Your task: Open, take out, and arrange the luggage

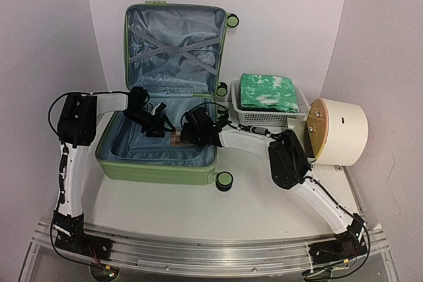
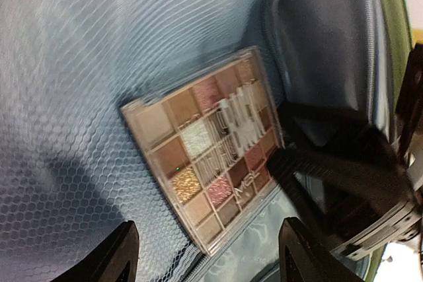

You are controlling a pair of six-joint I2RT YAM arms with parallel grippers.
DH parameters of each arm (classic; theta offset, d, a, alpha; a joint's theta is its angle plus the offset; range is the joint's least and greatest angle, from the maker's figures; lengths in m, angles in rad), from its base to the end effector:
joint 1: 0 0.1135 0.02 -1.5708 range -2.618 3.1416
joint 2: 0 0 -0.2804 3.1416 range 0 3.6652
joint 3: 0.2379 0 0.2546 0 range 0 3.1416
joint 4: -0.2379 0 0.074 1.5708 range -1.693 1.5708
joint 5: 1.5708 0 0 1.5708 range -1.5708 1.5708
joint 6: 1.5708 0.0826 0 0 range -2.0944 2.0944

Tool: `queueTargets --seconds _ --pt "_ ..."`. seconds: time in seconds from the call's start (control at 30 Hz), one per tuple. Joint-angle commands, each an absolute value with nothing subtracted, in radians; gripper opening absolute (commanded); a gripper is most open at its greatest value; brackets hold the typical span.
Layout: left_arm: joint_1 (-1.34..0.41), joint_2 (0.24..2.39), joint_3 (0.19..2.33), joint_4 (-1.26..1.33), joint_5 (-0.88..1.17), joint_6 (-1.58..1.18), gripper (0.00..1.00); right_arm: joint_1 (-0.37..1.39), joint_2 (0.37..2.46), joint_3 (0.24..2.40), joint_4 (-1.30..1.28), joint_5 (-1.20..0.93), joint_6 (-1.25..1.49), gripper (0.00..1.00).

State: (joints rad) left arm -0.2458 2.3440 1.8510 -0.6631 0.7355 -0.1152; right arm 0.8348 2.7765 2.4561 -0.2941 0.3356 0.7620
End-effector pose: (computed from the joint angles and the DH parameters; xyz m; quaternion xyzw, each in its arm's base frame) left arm 0.4877 -0.1795 0.1261 0.1334 0.9064 -0.3806 0.1258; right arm 0.4631 0.4708 0.1050 0.0449 0.8776 0.2215 0.4228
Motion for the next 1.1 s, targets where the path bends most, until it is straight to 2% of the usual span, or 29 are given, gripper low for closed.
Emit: queueTargets --seconds 0.0,0.2,0.27,0.5,0.57,0.67,0.87,0.93,1.07 --pt "-0.259 2.351 1.803 -0.572 0.763 -0.311 0.68 0.830 2.843 2.483 -0.346 0.227 0.850 0.68" --pt "-0.262 2.418 1.804 -0.535 0.823 -0.339 0.67 0.808 2.836 2.397 -0.045 -0.060 1.004 0.71" --pt "-0.259 2.421 1.797 -0.523 0.831 -0.332 0.67 0.802 2.808 2.324 0.097 -0.116 1.069 0.71" --pt "-0.245 2.414 1.781 -0.461 0.898 -0.337 0.63 0.796 2.822 2.283 0.455 -0.260 1.271 0.71" --pt "-0.243 2.395 1.777 -0.429 0.918 -0.334 0.60 0.797 2.817 2.280 0.485 -0.266 1.284 0.70" --pt "-0.243 2.359 1.754 -0.366 0.941 -0.333 0.48 0.798 2.774 2.218 0.469 -0.226 1.257 0.71" --pt "-0.233 2.319 1.758 -0.381 0.934 -0.306 0.06 0.798 2.714 2.148 0.444 -0.182 1.208 0.71" --pt "-0.221 2.294 1.749 -0.393 0.936 -0.294 0.00 0.797 2.708 2.164 0.432 -0.174 1.186 0.71" --pt "-0.206 2.224 1.746 -0.418 0.925 -0.255 0.00 0.797 2.693 2.190 0.433 -0.164 1.159 0.72"
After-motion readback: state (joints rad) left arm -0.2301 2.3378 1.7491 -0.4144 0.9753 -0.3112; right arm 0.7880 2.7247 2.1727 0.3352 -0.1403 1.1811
